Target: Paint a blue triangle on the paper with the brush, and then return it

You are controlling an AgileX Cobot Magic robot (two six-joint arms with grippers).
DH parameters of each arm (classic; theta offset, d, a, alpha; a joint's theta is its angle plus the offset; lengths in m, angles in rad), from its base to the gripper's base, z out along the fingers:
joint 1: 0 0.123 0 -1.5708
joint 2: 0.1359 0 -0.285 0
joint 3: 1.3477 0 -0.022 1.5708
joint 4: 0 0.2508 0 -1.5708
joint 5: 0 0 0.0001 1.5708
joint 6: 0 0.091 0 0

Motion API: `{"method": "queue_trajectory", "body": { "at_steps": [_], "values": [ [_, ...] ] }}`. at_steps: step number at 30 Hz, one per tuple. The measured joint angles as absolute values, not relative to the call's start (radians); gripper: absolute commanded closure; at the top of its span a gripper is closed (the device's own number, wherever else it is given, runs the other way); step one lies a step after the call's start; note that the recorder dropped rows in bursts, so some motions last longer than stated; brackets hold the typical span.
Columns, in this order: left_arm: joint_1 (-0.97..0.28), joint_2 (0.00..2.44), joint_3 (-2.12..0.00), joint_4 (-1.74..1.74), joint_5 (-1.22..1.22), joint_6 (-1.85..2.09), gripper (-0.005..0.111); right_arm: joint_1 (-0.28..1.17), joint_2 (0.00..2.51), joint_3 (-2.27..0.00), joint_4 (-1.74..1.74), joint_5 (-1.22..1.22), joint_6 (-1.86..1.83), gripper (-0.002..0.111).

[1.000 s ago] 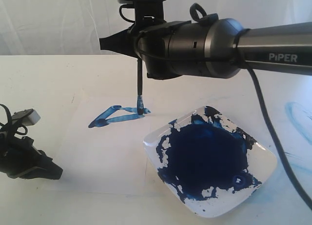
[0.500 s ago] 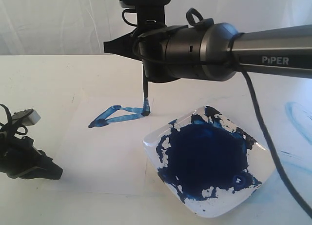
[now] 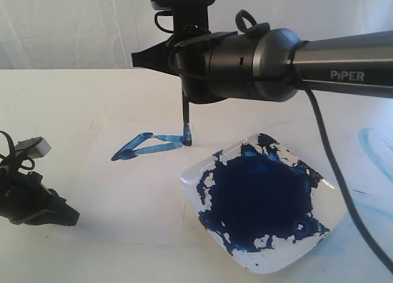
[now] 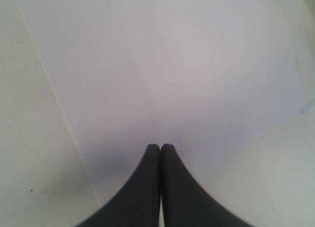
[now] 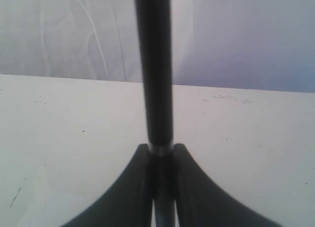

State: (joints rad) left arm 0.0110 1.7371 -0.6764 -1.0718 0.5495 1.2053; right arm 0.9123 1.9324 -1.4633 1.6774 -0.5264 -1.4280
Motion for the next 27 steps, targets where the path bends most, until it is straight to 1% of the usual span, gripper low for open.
{"method": "queue_trajectory", "body": {
  "at_steps": [7, 27],
  "values": [
    [0.011, 1.737, -0.676, -1.072, 0.550, 1.205, 0.107, 0.912, 1.932, -1.463, 1.677, -0.453, -1.428, 0.108],
    [0.011, 1.737, -0.676, -1.072, 0.550, 1.205, 0.107, 0.912, 1.914, -1.463, 1.664, -0.365, -1.430, 0.108]
  ]
}}
